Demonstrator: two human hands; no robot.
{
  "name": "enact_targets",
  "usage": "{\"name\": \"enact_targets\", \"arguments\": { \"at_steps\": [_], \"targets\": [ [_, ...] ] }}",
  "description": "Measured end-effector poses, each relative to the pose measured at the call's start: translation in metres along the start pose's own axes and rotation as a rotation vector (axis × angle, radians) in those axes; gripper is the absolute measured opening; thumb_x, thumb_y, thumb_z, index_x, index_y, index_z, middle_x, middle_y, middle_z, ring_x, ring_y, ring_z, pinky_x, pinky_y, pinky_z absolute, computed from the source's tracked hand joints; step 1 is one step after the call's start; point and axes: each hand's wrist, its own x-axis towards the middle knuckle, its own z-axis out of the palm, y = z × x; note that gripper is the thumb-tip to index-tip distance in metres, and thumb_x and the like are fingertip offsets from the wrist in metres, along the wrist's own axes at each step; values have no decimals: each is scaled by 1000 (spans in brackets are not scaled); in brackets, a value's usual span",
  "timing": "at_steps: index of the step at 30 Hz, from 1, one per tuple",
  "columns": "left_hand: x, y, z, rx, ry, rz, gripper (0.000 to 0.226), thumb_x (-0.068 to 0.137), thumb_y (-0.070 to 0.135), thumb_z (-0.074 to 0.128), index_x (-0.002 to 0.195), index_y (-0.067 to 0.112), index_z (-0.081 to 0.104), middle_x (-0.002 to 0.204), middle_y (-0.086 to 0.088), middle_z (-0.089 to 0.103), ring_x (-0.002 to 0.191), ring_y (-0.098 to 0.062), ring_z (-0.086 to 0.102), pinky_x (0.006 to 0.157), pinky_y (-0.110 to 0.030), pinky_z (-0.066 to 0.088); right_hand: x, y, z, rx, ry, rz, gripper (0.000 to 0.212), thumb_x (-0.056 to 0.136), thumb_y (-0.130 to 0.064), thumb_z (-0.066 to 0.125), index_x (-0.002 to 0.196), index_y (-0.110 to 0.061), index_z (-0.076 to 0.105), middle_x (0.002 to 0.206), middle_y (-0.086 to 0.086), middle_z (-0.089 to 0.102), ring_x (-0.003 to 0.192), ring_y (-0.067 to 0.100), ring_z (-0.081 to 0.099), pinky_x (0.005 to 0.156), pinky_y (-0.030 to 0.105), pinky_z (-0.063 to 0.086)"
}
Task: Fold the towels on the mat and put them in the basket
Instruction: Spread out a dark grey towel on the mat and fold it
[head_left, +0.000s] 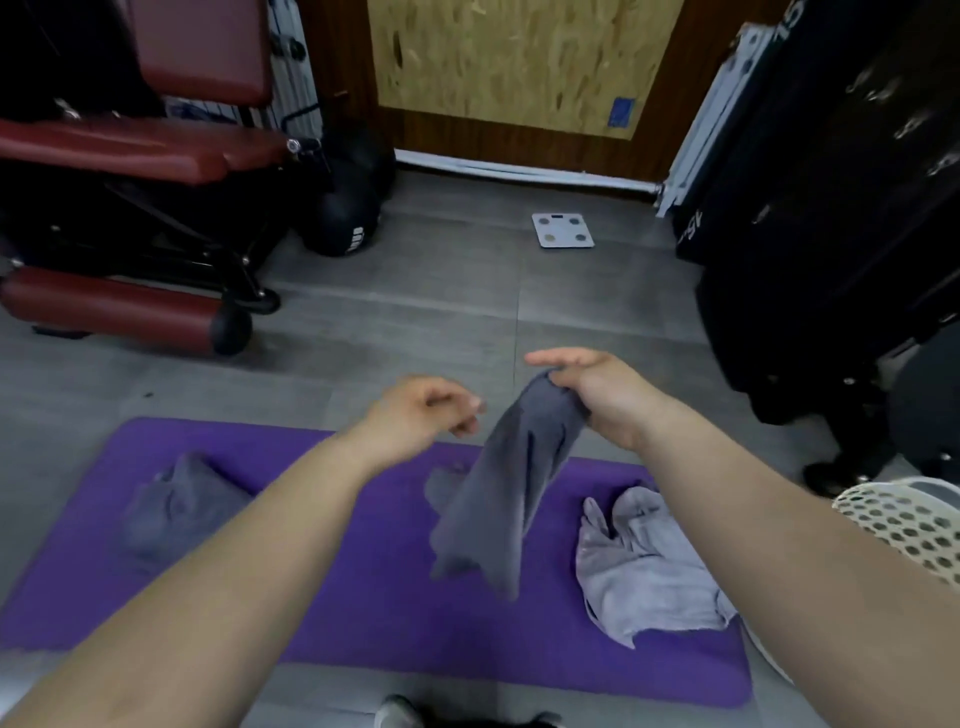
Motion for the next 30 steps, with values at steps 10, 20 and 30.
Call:
{"name": "enact_targets", "arguments": {
  "at_steps": [10,20,30],
  "targets": [
    [-2,-35,-11,-113,346,-83,30,87,-2,47,66,20,47,48,10,58,61,-8,57,68,-19,42,-5,-22,43,57,-75,-7,41,87,12,31,116,-5,54,79,7,51,68,11,54,58,15,47],
    [1,-28,-3,23,27,-61,20,81,13,65,93,15,50,85,3,57,84,-13,55,70,-18,42,3,-14,56,-74,-50,-88,46,83,17,43,126,0,47,66,3,44,66,14,46,63,18,42],
    [9,-42,-12,-88,171,-6,23,94,2,41,78,13,53,69,4,52,72,-14,47,58,-8,37,4,8,30,-487,-85,-151,18,80,5,56,88,-10,65,76,14,64,68,12,54,70,28,44]
  ]
}}
